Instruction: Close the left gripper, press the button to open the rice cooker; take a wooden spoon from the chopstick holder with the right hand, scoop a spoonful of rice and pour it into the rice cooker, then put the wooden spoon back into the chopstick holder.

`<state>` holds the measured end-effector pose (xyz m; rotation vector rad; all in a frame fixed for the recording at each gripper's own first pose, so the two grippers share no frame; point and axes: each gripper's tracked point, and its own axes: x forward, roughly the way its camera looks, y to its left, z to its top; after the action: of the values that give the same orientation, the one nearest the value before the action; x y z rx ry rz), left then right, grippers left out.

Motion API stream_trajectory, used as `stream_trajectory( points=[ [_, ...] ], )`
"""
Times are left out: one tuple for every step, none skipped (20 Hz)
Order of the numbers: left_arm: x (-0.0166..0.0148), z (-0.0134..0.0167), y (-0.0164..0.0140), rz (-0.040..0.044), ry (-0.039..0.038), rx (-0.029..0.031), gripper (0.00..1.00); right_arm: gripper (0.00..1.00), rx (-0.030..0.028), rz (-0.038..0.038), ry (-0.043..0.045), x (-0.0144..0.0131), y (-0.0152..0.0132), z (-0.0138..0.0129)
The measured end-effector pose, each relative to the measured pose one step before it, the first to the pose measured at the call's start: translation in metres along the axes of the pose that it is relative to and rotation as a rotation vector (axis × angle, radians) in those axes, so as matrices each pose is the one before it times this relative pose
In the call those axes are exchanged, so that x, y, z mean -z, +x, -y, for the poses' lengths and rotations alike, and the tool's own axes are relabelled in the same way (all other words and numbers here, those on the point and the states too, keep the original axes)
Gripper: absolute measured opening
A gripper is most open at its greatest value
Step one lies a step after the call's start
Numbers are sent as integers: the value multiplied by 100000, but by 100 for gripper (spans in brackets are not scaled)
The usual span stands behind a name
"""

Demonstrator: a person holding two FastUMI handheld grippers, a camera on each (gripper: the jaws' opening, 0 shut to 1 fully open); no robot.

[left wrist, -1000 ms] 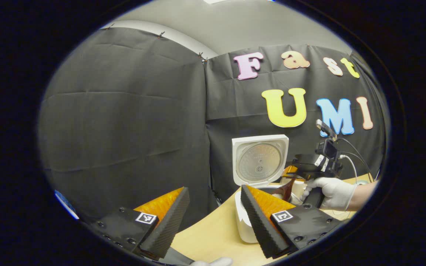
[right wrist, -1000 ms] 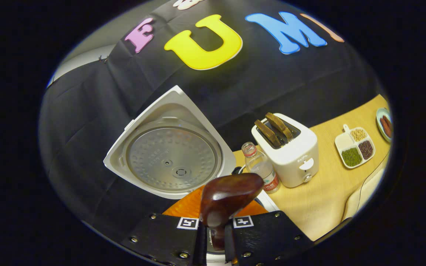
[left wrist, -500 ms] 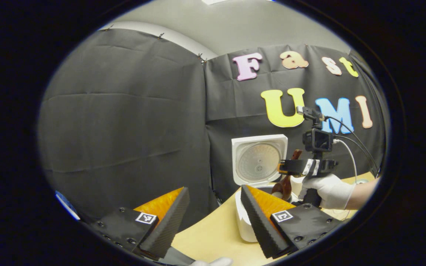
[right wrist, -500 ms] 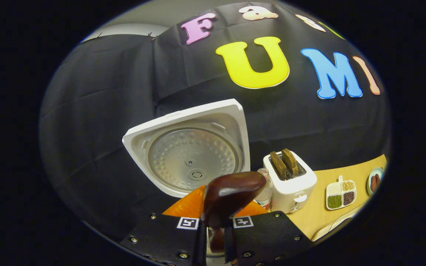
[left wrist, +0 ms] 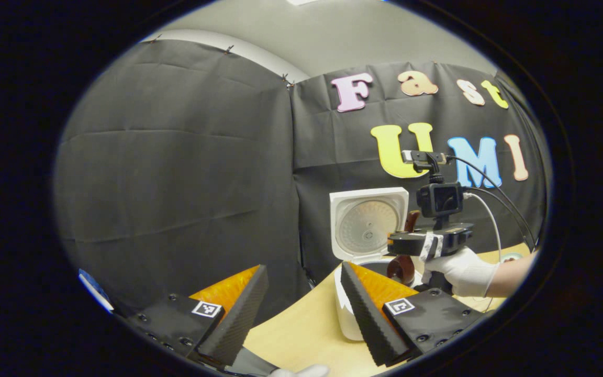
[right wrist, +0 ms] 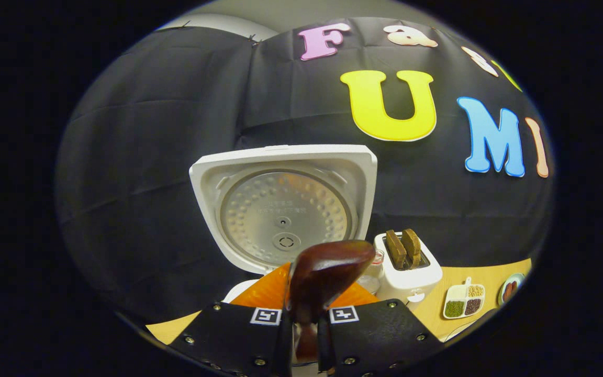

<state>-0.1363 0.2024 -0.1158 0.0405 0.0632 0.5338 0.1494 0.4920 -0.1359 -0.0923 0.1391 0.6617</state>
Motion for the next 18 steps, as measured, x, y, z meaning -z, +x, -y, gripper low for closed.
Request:
stream_trajectory(
  points=[
    [-7, 57, -113, 180, 219, -131, 98, 18, -328, 873, -3291, -173, 11, -352],
    [19, 56, 98, 142, 200, 20, 99, 19, -277, 1051, -3917, -165, -62, -190],
    [9, -11, 25, 111, 61, -146, 99, 18, -768, 641, -2430, 20, 36, -463],
    [-38, 112, 66, -25, -13, 53, 99, 19, -661, 158, -1529, -32, 13, -56],
    [-28, 37, 17, 33, -105, 17, 99, 19, -33, 271, -2547, -22, -9, -137],
    [-27, 63, 70, 43, -27, 25, 99, 18, 200, 504, -2590, -99, -79, -8],
    [-56, 218, 75, 125, -2, 124, 95, 19, -495, 926, -2873, -184, 15, -23],
    [-114, 110, 126, -19, 12, 90, 97, 19, -177, 433, -1886, 64, 55, -54],
    [289, -15, 38, -173, -62, 58, 98, 19, -716, 435, -1178, -48, 61, -177],
    [-9, 139, 133, -15, -137, 122, 99, 19, -287, -329, -800, 150, -97, 43],
    [72, 93, -27, -72, 37, 49, 99, 19, -58, -478, -275, 163, 11, 79],
    [-86, -3, 3, 31, 177, 77, 99, 19, -134, -626, 4, 139, -8, 185],
    [33, -80, -18, 276, 148, 67, 99, 19, -139, -650, 548, 123, -1, 111],
    [70, 8, 35, 208, 187, 109, 99, 19, -379, -643, 1729, 117, -62, 117],
    [-35, 54, -134, 169, 118, 172, 99, 19, -1005, -1137, 3547, 101, 110, -73],
    [-51, 54, -126, -53, 150, 189, 99, 19, -1494, -1293, 5618, 34, -9, 58],
    [-126, 128, -61, 342, 156, 186, 99, 19, -2094, -1815, 8535, 168, 257, -11],
    [-231, 117, -113, 499, 211, 25, 99, 19, -1642, -2272, 10283, 254, 166, 169]
  ],
)
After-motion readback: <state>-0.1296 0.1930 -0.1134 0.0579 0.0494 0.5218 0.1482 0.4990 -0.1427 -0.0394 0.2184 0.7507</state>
